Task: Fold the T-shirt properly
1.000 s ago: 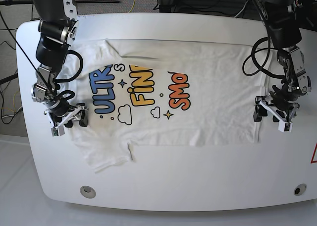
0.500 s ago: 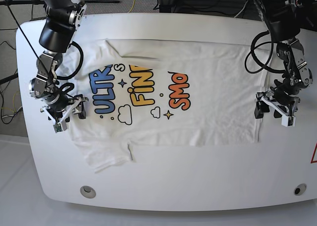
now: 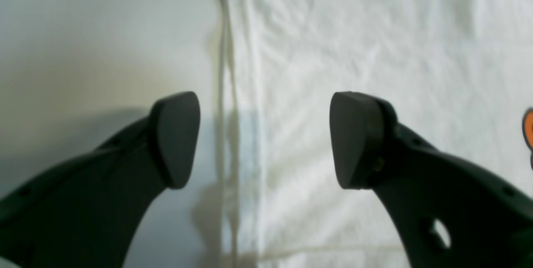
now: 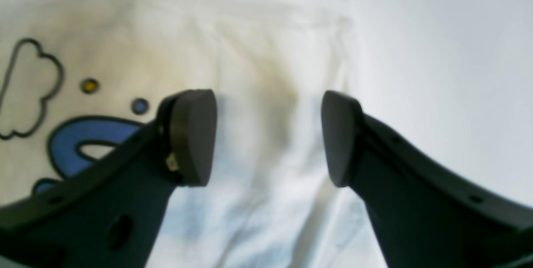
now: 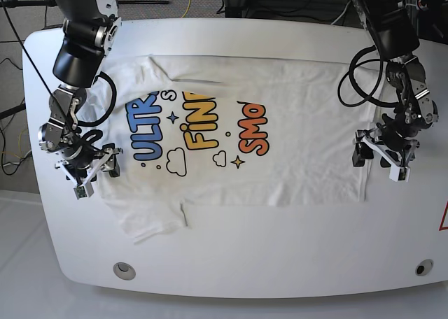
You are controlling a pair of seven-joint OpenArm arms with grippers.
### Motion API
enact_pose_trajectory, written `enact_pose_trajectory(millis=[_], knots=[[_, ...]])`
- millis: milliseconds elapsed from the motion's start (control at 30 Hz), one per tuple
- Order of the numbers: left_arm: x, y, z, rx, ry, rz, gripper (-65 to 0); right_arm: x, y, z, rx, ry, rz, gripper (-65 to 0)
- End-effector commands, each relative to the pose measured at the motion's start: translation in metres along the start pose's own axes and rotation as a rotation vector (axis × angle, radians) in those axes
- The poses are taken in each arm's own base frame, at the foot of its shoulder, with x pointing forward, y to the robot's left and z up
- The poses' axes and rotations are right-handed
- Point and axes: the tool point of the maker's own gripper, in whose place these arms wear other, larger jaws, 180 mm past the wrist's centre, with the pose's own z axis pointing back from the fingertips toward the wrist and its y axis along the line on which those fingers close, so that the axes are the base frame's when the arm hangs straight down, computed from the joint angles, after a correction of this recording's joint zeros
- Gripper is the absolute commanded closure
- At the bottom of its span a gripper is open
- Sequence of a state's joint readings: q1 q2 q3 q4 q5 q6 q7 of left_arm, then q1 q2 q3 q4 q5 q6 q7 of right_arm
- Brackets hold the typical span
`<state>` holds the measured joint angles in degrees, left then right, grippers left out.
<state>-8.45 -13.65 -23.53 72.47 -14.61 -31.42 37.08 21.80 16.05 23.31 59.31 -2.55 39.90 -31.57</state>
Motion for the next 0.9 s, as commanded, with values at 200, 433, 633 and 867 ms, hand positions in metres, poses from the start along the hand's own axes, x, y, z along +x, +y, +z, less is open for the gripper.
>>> enact_pose_trajectory(millis=[200, 433, 633, 867], knots=[[0.019, 0.005, 0.013, 0.026, -0.037, -0.044, -45.2, 0.017, -0.003, 0.007, -0.011, -0.06, 0.019, -39.7], [0.011, 0.001, 0.01, 0.017, -0.038, -0.032, -45.7, 0.007, 0.002, 0.014, -0.009, -0.077, 0.018, -39.7], [0.007, -0.005, 0.006, 0.005, -0.044, -0.014, -45.8, 0.006, 0.006, 0.02, -0.009, -0.098, 0.029, -39.4], [0.005, -0.007, 0.007, 0.006, -0.047, -0.002, -46.1, 0.008, 0.005, 0.017, -0.009, -0.109, 0.034, -39.7]])
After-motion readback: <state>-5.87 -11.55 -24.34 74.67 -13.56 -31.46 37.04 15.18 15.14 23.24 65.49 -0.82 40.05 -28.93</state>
